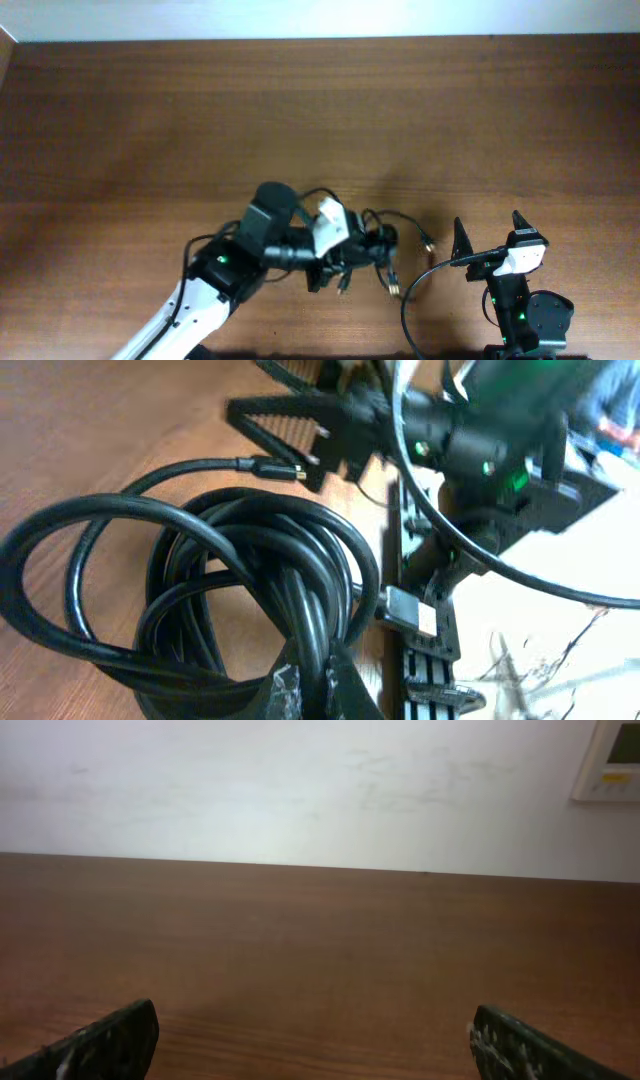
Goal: Untangle cables
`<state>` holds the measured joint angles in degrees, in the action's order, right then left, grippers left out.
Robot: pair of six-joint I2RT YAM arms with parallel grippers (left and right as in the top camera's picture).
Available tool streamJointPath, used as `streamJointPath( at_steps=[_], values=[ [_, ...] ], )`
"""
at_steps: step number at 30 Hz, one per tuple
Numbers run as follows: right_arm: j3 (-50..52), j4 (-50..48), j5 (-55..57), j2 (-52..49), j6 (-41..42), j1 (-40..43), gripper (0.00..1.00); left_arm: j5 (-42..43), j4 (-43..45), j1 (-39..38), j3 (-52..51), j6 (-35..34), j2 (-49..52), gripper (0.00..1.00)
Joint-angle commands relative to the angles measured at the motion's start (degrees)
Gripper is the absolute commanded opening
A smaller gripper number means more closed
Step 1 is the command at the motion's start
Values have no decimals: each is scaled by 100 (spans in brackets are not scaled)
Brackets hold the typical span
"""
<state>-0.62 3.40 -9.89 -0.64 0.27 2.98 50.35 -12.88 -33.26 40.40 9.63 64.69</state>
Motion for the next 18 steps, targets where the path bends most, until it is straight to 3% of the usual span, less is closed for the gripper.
streamJointPath(
  at_steps=[1,2,4,5,9,10,12,13,15,18],
  values=[
    [31,-4,63,24,70,-35,98,920,70,610,103,-448,-107,0],
    [31,-35,-33,24,70,-35,98,1056,138,675,103,-452,-107,0],
    [-291,-107,-116,24,1615,-35,99,1097,345,680,103,-575,-107,0],
    [-468,35,-212,24,1751,-35,99,1097,343,680,103,-573,-107,0],
    [-2761,3051,-492,-306,2166,-35,99,1460,343,680,103,258,-107,0],
    [-3526,3899,-490,-632,2162,-35,99,1460,341,680,103,745,-107,0],
    [-4787,5335,-514,-1526,2120,-35,99,1460,345,680,101,2363,-107,0],
    [-5093,5624,-673,-1799,2120,-35,99,1462,348,680,101,2848,-107,0],
    [-5687,5862,-1840,-2503,2122,-35,99,1462,345,560,101,4050,-107,0],
    [-5692,5493,-2861,-2680,2129,-35,99,1484,411,232,101,5128,-107,0]
  ],
)
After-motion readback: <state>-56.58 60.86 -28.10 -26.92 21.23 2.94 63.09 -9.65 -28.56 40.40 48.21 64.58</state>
